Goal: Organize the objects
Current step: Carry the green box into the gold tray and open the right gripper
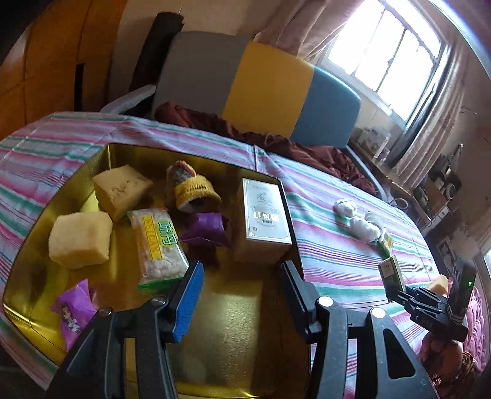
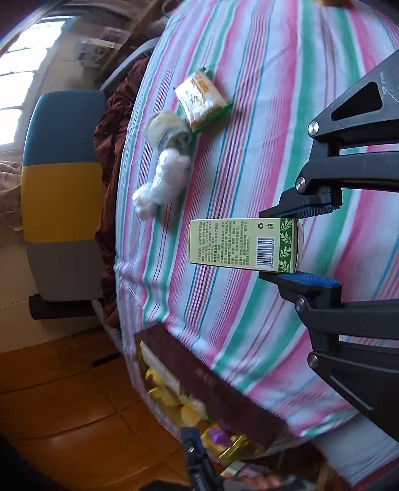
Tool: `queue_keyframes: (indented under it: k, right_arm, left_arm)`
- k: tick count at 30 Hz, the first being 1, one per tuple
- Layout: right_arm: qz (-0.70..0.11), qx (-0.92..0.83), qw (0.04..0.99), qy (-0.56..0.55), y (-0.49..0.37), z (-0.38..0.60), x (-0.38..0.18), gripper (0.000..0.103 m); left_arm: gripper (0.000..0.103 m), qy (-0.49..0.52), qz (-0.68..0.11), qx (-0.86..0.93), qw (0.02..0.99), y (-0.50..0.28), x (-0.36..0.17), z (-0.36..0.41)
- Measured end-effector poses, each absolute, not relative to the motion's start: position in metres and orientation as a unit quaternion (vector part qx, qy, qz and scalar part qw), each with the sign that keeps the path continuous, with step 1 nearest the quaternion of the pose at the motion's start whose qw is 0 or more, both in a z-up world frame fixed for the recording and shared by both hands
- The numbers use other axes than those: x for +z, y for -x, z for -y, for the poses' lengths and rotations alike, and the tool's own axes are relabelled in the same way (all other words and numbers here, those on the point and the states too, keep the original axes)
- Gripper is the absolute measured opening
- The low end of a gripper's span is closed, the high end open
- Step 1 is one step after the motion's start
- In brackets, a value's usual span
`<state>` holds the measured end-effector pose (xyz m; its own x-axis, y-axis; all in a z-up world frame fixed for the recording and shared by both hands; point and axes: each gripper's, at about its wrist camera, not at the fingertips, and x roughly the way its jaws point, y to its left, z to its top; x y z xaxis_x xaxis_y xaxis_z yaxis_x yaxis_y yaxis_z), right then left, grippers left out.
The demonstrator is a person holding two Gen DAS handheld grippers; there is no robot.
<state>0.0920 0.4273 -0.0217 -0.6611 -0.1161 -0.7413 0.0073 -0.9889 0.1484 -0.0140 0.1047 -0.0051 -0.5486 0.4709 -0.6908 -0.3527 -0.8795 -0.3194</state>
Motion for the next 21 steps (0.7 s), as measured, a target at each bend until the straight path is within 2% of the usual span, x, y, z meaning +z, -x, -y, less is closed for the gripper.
queue_keyframes:
  k: [4, 13, 21]
  right_arm:
    - [0.079, -0.914, 0.060, -0.394, -0.094, -0.394, -0.006, 0.031]
    - [0.027, -0.907, 0.175, -0.383, -0.073, -0.277, 0.028, 0.031]
    - [0.003, -0.863, 0.225, -0.452, -0.025, -0.178, 0.007, 0.031]
  left_arm:
    - [0.053, 0.398, 0.085, 0.887, 0.220, 0.015, 0.003, -0.085]
    - [0.052, 0.384, 0.112, 0.899, 0.181, 0.032, 0.028, -0.035]
    - [0.053, 0.370, 0.124, 0.908, 0.156, 0.037, 0.043, 0.005]
